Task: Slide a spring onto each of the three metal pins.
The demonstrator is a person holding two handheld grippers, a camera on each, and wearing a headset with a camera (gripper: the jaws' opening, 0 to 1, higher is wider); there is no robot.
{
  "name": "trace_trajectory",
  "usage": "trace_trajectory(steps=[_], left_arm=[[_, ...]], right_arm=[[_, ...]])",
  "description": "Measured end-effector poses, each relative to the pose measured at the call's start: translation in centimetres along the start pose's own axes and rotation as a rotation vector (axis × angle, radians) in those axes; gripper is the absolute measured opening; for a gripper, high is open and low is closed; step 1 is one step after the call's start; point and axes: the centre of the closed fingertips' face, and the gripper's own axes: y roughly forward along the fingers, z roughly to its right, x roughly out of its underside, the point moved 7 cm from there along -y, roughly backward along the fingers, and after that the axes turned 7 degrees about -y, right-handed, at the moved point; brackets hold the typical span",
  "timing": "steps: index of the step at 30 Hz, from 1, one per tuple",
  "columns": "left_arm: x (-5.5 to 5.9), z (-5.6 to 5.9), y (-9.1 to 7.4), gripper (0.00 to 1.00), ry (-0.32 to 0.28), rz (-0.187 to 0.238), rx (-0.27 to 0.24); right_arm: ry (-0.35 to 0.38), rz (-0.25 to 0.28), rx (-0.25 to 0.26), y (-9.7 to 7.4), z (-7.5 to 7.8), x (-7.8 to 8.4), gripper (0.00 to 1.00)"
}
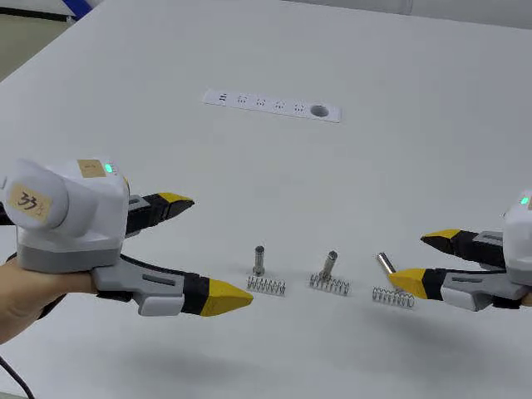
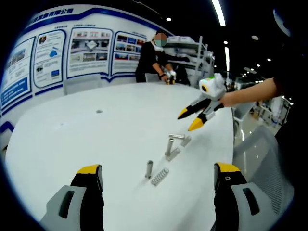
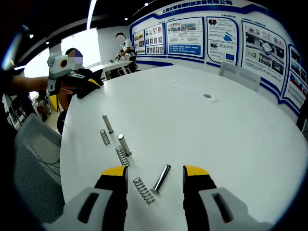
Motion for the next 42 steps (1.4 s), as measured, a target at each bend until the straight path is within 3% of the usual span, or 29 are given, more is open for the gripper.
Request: trace_trajectory(steps=[5,15,23,30,42], left_arm=[[0.5,0.1,0.0,0.98,-0.005,-0.013,0.002],[0.8,0.0,0.0,0.98,-0.015,-0.014,-0.007],[1.3,-0.1,0.2,0.98,-0.015,-0.031,-0.003],[1.2,-0.4,0.1,0.98,-0.022,-0.021,-0.01],[1.3,-0.3,0.2,0.97,-0.024,-0.027,-0.006]], right_arm=[[0.016,-0.032,0.012,1.3,0.6,0.2,0.36],[0.056,-0.108,0.011,2.8,0.8,1.6,0.29],[0.112,-0.113,0.034,4.1,0.9,1.5,0.26],[0.095,-0.162,0.045,4.7,1.0,1.8,0.21],[0.086,-0.187,0.072,5.3,0.9,2.2,0.13]])
